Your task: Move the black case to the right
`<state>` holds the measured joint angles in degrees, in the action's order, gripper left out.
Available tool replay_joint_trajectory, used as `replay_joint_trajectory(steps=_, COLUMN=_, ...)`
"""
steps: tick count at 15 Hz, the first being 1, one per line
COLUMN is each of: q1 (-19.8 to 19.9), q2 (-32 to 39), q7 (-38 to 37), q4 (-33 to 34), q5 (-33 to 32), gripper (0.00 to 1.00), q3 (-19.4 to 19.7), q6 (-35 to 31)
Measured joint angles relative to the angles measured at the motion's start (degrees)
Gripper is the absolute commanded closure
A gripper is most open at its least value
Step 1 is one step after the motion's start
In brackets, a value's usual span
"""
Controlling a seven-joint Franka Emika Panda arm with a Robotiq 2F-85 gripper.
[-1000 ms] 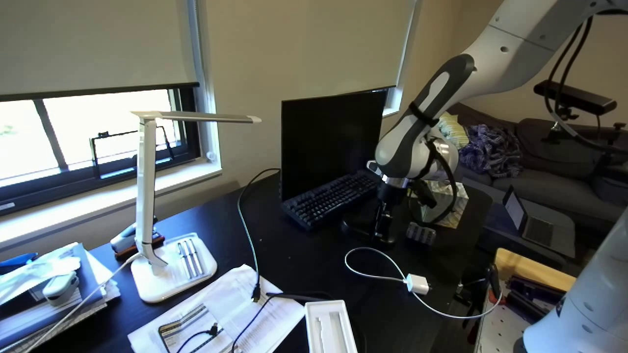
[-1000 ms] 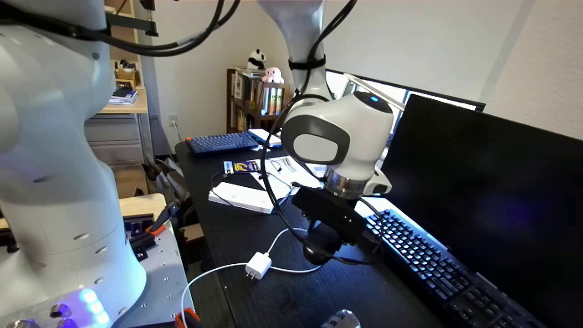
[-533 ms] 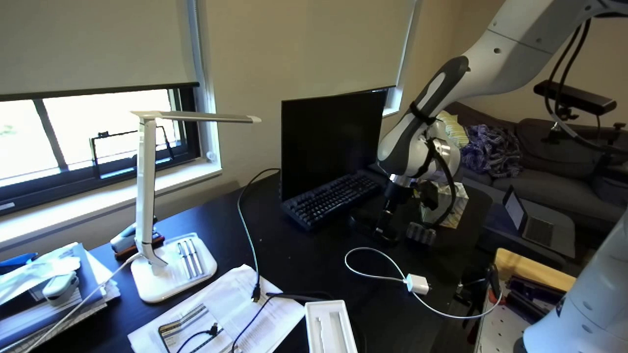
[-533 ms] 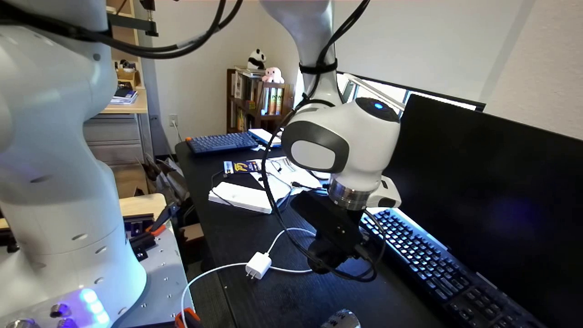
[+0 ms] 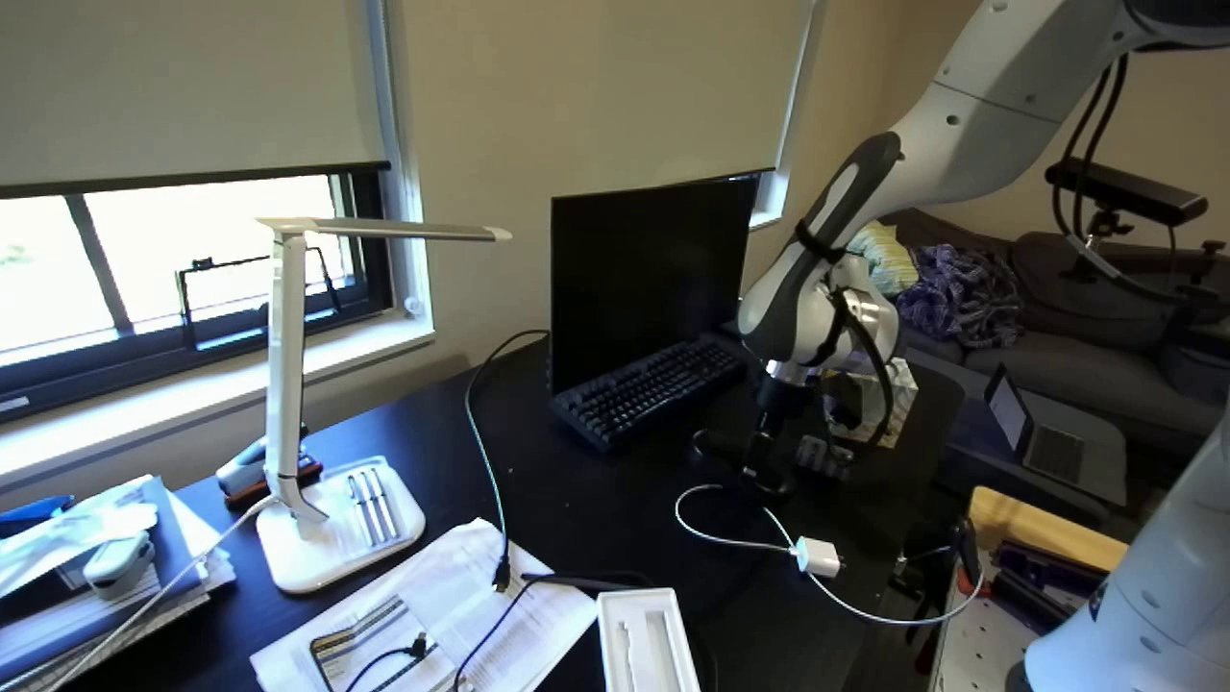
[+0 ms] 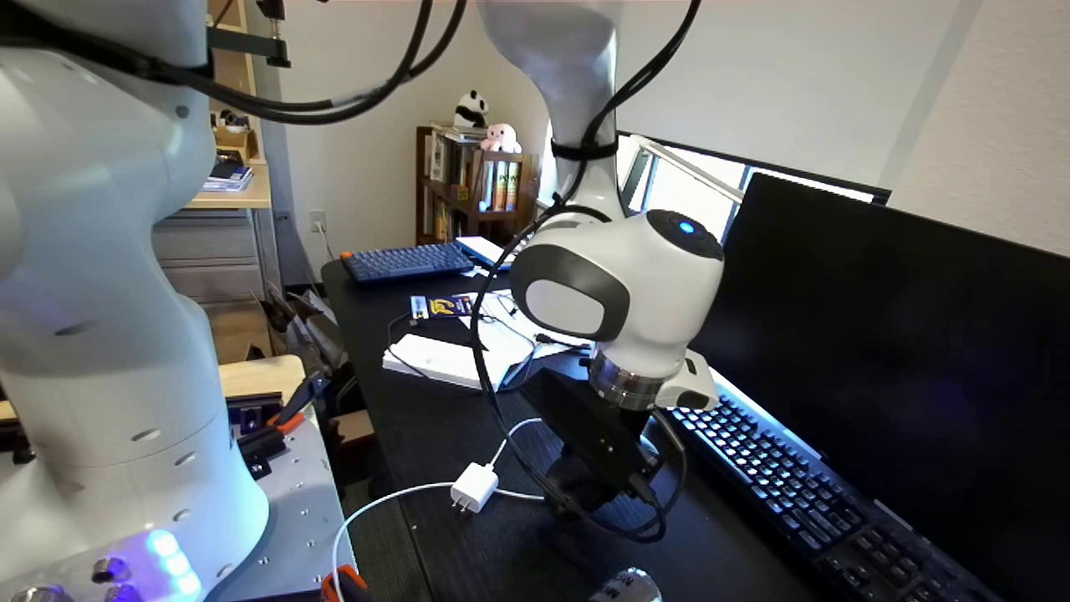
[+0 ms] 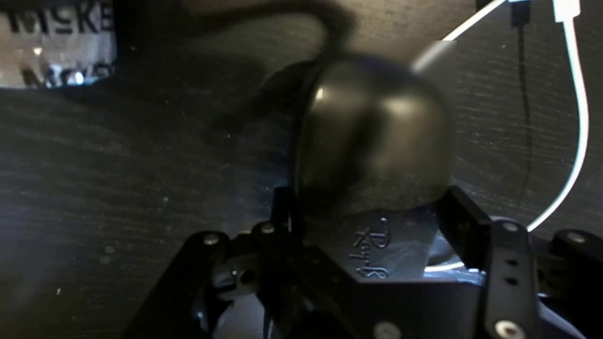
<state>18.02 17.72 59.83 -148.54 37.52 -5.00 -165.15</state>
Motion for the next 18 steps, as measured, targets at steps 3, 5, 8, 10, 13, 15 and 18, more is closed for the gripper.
replay_joint_trajectory(steps=3, q1=1.75, q2=1.43, q7=0.77, q4=0.31, q5=4.75, gripper=0.06, q3=-1.43, q6=-0.13)
replay_joint_trajectory(steps=5, q1=3.22, q2=1.44, q7=1.47, q4=0.39, q5=7.1, gripper=0.01, q3=-2.43, q6=-0.05)
replay_joint_trajectory(steps=8, q1=5.41, q2=1.41, q7=3.53, q4=0.73, q5=11.43, gripper=0.0, q3=-4.12, q6=-0.07)
replay_joint_trajectory(steps=10, q1=7.25, q2=1.12, q7=6.72, q4=1.19, q5=16.27, gripper=0.0, q3=-6.13, q6=-0.32)
replay_joint_trajectory(steps=13, q1=9.5, q2=-0.82, q7=14.37, q4=1.21, q5=25.31, gripper=0.0, q3=-9.89, q6=-2.22)
replay_joint_trajectory(steps=15, q1=10.33, q2=-3.37, q7=21.64, q4=0.68, q5=32.8, gripper=0.0, q3=-12.76, q6=-3.65)
replay_joint_trajectory(steps=18, q1=10.36, q2=-9.34, q7=32.39, q4=-2.07, q5=41.88, gripper=0.0, q3=-15.97, q6=-3.77)
